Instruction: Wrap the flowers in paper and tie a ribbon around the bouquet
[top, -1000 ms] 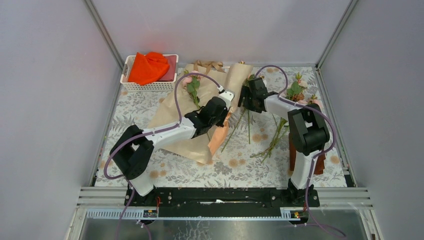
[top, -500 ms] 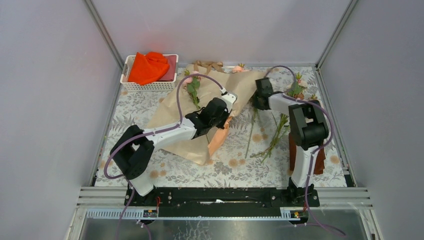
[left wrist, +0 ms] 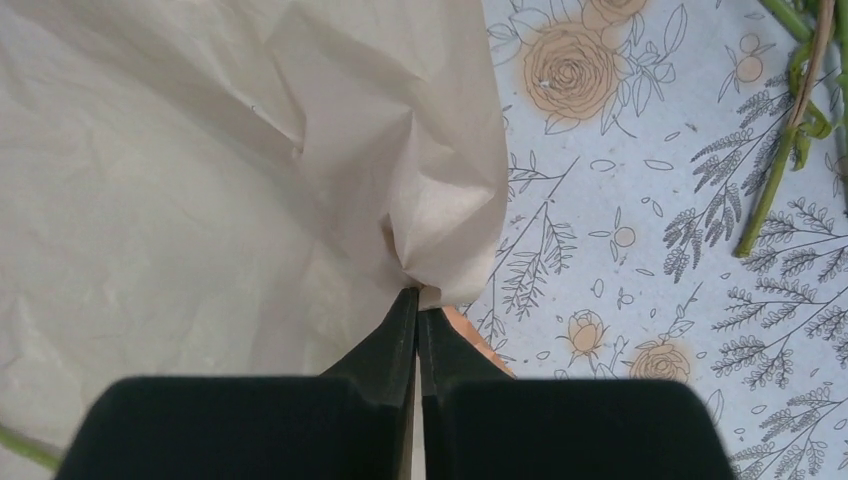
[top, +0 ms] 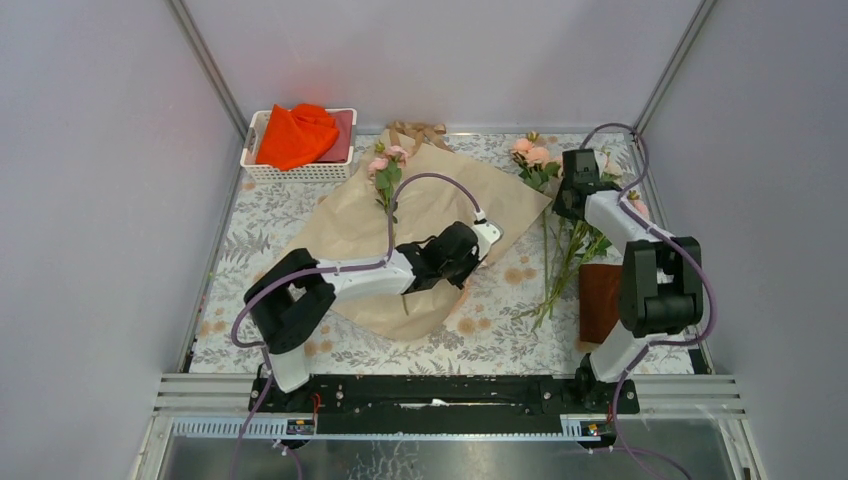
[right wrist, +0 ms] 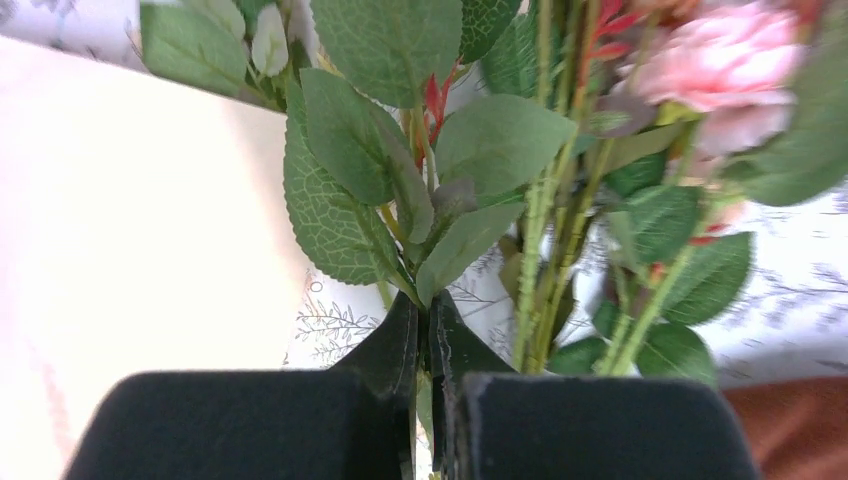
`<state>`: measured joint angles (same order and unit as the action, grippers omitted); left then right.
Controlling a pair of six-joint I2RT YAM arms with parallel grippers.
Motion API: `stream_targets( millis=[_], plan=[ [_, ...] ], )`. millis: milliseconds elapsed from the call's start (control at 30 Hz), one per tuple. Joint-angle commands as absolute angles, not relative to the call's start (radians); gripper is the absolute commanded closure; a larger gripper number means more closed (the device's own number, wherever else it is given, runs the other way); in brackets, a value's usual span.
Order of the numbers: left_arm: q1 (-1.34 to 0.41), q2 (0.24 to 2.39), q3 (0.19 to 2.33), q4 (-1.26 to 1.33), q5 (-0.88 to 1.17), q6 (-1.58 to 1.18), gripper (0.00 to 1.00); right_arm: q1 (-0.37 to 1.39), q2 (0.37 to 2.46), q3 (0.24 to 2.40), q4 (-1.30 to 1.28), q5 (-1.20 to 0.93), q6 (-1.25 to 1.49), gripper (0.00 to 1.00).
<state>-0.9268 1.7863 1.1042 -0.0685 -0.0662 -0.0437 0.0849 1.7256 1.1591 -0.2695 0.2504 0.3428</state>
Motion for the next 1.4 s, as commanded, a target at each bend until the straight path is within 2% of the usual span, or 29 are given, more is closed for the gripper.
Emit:
stream_targets(
  millis=[0, 167, 300, 333, 467, 600, 800, 967, 1100, 1233, 1267, 1300, 1367],
  plan=[
    [-0.939, 1.819, 1.148, -0.077, -0.008, -0.014, 0.84, 0.089, 1.594, 1.234, -0.358, 0.367, 0.308, 0.98],
    [-0.951, 1.811, 1.181, -0.132, 0.128, 0.059, 0.39, 0.089, 1.495, 1.245, -0.398, 0.381, 0.303, 1.0],
    [-0.951, 1.754, 1.248, -0.259, 0.294, 0.144, 0.05, 0.093, 1.386, 1.234, -0.364, 0.252, 0.312, 1.0],
    [-0.951, 1.734, 1.273, -0.312, 0.35, 0.172, 0.02, 0.101, 1.362, 1.237, -0.353, 0.213, 0.318, 1.0],
    [-0.946, 1.627, 1.37, -0.509, 0.538, 0.263, 0.02, 0.19, 1.316, 1.285, -0.317, 0.133, 0.338, 1.0],
    [-0.866, 1.479, 1.369, -0.603, 0.558, 0.334, 0.02, 0.357, 1.399, 1.332, -0.239, 0.028, 0.412, 1.0],
    [-0.552, 1.352, 1.309, -0.696, 0.389, 0.373, 0.01, 0.526, 1.701, 1.469, -0.123, -0.026, 0.506, 1.0],
    [-0.309, 1.312, 1.172, -0.679, 0.352, 0.374, 0.02, 0.596, 1.99, 1.668, -0.095, -0.054, 0.564, 1.0],
    [-0.215, 1.357, 1.053, -0.585, 0.256, 0.361, 0.02, 0.627, 2.187, 1.859, -0.103, -0.057, 0.598, 1.0],
    [-0.188, 1.429, 0.996, -0.528, 0.206, 0.346, 0.02, 0.645, 2.314, 1.959, -0.104, -0.05, 0.642, 0.99],
    [-0.186, 1.444, 0.988, -0.513, 0.196, 0.343, 0.02, 0.646, 2.336, 1.971, -0.104, -0.052, 0.662, 0.88],
    [-0.183, 1.457, 0.984, -0.5, 0.185, 0.338, 0.01, 0.646, 2.357, 1.986, -0.116, -0.052, 0.665, 0.71],
    [-0.18, 1.477, 0.979, -0.484, 0.166, 0.331, 0.02, 0.645, 2.391, 2.041, -0.19, -0.055, 0.617, 0.44]
  ],
)
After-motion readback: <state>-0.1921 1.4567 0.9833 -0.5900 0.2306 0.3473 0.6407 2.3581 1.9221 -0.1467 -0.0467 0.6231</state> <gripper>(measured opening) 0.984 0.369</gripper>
